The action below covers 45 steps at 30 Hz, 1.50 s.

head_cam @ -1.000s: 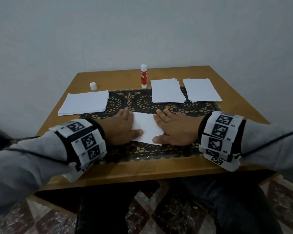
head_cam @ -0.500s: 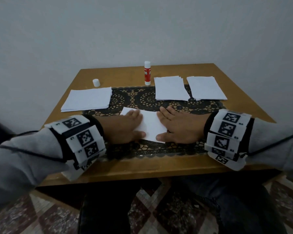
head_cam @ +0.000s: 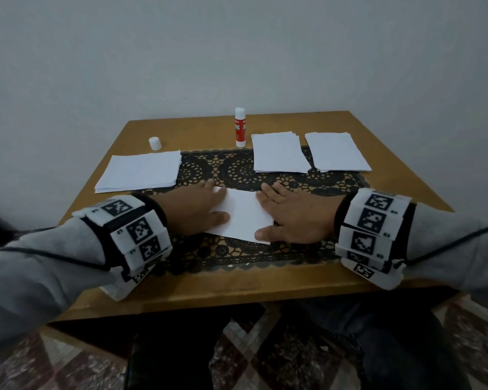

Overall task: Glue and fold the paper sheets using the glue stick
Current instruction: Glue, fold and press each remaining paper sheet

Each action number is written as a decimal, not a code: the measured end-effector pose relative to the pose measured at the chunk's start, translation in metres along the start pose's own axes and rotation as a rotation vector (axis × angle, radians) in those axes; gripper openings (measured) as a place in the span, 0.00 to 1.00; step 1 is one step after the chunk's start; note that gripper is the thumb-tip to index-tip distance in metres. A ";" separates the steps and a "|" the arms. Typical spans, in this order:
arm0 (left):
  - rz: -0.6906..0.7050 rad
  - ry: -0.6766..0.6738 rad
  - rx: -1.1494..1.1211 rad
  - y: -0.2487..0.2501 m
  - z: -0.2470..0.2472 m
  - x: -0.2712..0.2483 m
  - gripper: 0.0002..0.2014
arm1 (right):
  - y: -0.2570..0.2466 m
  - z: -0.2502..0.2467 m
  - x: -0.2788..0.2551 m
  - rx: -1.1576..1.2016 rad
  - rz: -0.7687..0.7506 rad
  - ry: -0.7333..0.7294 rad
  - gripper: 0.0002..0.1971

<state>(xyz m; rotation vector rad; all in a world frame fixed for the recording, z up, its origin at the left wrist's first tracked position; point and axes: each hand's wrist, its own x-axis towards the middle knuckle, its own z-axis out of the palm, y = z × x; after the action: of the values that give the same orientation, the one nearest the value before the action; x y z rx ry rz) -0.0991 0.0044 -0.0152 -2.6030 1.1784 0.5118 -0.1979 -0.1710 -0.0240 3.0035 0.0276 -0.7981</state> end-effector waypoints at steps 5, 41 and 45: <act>0.173 0.003 0.005 0.016 0.001 -0.006 0.32 | 0.000 0.001 0.001 -0.003 -0.013 0.011 0.45; -0.069 0.709 -0.883 -0.075 -0.016 -0.009 0.05 | 0.001 -0.028 0.011 1.222 -0.078 0.411 0.09; -0.190 0.712 -1.266 -0.094 -0.020 -0.012 0.03 | -0.013 -0.048 0.024 1.328 -0.084 0.421 0.08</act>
<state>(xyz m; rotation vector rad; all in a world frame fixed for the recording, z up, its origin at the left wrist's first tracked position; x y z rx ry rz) -0.0304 0.0665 0.0143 -4.1959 0.8167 0.3226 -0.1538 -0.1556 0.0053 4.3610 -0.5972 -0.0854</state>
